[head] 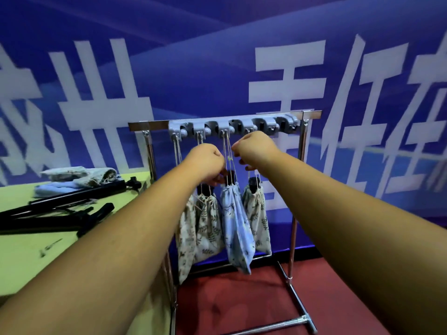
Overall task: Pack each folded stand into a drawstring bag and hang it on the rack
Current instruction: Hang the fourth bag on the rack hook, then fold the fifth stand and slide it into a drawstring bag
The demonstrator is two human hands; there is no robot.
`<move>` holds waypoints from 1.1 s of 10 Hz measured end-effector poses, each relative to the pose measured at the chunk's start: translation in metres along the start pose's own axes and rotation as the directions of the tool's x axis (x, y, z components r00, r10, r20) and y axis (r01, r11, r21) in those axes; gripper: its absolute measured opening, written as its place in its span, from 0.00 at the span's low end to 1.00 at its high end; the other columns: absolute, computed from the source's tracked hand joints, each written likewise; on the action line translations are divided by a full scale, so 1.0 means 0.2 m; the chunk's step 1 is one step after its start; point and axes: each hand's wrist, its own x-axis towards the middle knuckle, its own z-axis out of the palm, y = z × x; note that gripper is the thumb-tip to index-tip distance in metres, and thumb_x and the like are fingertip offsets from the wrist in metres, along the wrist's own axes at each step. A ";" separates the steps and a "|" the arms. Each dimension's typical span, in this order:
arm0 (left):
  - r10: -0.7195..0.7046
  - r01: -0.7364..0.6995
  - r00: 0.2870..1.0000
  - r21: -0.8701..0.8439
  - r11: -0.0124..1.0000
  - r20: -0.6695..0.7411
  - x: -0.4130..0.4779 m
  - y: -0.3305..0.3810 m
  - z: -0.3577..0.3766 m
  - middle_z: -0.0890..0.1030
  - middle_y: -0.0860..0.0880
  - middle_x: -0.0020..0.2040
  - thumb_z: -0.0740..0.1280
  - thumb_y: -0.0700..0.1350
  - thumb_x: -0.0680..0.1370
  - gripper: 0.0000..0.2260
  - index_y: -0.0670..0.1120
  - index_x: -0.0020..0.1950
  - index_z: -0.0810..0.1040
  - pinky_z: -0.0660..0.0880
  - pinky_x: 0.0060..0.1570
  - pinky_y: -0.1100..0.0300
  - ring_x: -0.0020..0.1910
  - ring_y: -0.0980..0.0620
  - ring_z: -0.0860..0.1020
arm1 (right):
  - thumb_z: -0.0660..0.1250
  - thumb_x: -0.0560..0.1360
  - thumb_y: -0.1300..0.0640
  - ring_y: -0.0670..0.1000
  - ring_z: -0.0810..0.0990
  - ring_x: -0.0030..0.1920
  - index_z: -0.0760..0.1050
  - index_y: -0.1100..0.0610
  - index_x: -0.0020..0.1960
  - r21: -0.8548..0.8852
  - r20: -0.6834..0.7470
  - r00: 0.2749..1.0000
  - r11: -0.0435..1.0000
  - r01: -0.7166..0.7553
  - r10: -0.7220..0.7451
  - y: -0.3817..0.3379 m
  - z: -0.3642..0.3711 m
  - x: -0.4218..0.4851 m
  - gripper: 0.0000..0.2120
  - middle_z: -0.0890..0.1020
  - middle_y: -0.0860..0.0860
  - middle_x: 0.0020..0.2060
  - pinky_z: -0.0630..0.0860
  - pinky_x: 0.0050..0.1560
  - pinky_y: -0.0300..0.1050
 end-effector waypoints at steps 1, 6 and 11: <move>-0.005 0.005 0.999 0.000 1.000 0.038 -0.19 -0.08 -0.15 0.83 0.37 0.43 0.59 0.36 0.83 0.07 0.42 0.50 0.75 0.79 0.38 0.49 0.37 0.39 0.81 | 0.68 0.80 0.60 0.62 0.88 0.53 0.83 0.64 0.61 -0.069 0.080 0.997 0.998 -0.005 0.011 -0.05 0.07 -0.11 0.13 0.87 0.61 0.55 0.84 0.47 0.53; -0.171 0.185 0.964 0.051 0.981 -0.206 -0.72 -0.74 -1.01 0.87 0.42 0.42 0.63 0.40 0.85 0.05 0.43 0.51 0.77 0.78 0.33 0.55 0.34 0.45 0.84 | 0.68 0.84 0.56 0.53 0.83 0.42 0.84 0.61 0.55 -0.054 0.474 0.866 0.977 0.205 -0.156 -0.42 0.86 -0.58 0.09 0.87 0.56 0.51 0.80 0.39 0.48; -0.306 0.306 0.881 -0.059 0.950 -0.360 -0.78 -1.21 -1.43 0.87 0.41 0.47 0.63 0.40 0.84 0.08 0.38 0.59 0.79 0.82 0.42 0.52 0.38 0.46 0.83 | 0.67 0.85 0.57 0.62 0.86 0.56 0.85 0.58 0.52 -0.019 0.585 0.782 0.961 0.277 -0.214 -0.56 1.42 -0.63 0.09 0.88 0.59 0.52 0.85 0.53 0.57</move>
